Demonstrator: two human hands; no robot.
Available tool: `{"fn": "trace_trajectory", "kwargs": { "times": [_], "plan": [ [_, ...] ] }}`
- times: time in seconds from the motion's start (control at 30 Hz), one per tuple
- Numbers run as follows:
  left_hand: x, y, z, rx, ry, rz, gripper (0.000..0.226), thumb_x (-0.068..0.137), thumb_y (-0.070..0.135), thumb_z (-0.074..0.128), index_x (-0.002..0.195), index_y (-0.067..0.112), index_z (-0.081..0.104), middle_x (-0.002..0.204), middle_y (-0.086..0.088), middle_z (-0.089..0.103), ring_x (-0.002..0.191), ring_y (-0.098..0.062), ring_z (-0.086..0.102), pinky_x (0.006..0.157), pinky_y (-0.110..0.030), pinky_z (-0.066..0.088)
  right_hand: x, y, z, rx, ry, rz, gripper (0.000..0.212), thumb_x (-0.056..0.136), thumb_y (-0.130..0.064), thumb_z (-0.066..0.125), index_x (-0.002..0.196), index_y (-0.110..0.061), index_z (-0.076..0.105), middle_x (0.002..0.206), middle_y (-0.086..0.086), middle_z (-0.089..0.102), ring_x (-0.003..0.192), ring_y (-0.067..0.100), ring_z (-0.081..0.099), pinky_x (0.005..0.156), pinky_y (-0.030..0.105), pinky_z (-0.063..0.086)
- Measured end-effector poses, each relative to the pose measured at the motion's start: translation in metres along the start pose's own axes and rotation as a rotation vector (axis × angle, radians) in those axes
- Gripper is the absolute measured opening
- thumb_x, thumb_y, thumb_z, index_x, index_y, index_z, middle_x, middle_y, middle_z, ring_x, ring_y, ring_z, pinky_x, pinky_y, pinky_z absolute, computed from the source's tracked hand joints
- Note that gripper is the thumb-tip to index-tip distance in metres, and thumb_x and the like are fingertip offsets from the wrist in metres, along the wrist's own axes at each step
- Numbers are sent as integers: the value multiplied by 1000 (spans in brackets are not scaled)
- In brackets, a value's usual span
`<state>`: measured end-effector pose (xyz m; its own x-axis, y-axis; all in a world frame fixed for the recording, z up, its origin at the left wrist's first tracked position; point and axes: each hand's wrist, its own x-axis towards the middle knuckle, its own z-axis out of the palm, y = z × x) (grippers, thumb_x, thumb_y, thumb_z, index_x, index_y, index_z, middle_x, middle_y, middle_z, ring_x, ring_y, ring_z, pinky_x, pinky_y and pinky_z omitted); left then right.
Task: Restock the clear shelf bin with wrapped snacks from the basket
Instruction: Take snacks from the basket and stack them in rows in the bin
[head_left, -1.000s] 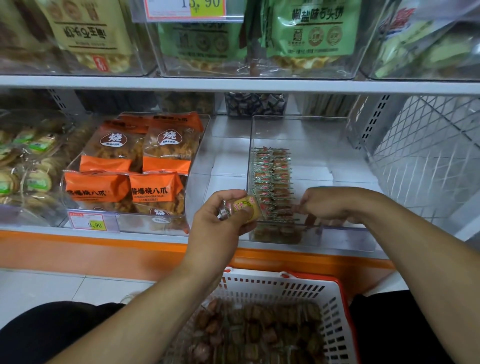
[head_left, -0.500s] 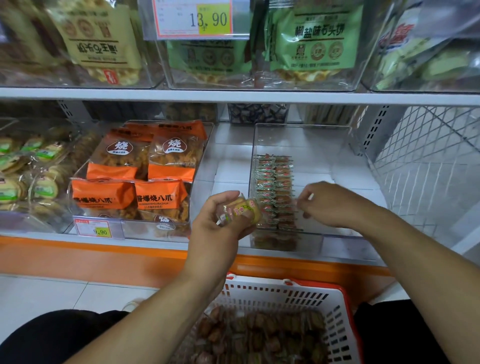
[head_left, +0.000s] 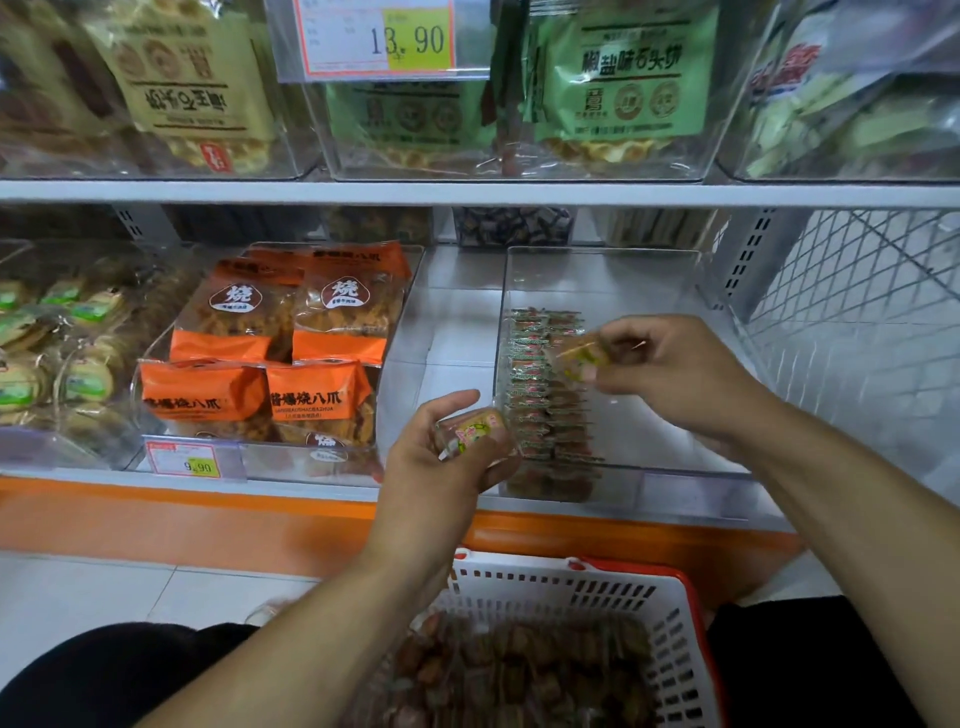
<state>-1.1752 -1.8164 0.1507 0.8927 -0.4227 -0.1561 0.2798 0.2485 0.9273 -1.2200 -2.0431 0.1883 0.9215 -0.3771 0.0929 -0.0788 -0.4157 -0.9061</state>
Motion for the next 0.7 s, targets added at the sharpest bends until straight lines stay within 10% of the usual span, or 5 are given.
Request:
{"fn": "trace_trajectory", "kwargs": {
  "times": [0.13, 0.3, 0.5, 0.7],
  "plan": [
    [-2, -5, 3, 34, -29, -31, 34, 90, -6, 69, 116, 15, 66, 94, -9, 78, 83, -25, 77, 71, -28, 61, 9, 17, 2, -414, -68, -19, 36, 84, -18, 80, 78, -52, 68, 79, -29, 65, 81, -7, 61, 65, 8, 40],
    [-1, -8, 3, 99, -44, -31, 32, 89, -2, 71, 112, 20, 70, 102, -6, 77, 87, -27, 77, 72, -29, 62, 17, 37, 24, -611, -153, 65, 31, 92, -13, 72, 121, -23, 72, 103, -4, 53, 101, 22, 57, 82, 26, 38],
    [-1, -10, 1, 157, -45, -47, 32, 89, 3, 74, 112, 24, 70, 106, -5, 74, 89, -23, 77, 75, -30, 62, 25, 41, 23, -630, -357, 186, 12, 101, -32, 58, 109, -27, 51, 118, 3, 64, 88, 14, 57, 63, 25, 38],
    [-1, -9, 4, 123, -49, -59, 33, 90, -4, 69, 117, 16, 67, 107, -16, 73, 89, -30, 76, 77, -34, 63, 28, 46, 23, -585, -340, 221, 47, 103, -40, 52, 143, -21, 39, 147, 12, 51, 108, 24, 55, 75, 28, 39]
  ]
}}
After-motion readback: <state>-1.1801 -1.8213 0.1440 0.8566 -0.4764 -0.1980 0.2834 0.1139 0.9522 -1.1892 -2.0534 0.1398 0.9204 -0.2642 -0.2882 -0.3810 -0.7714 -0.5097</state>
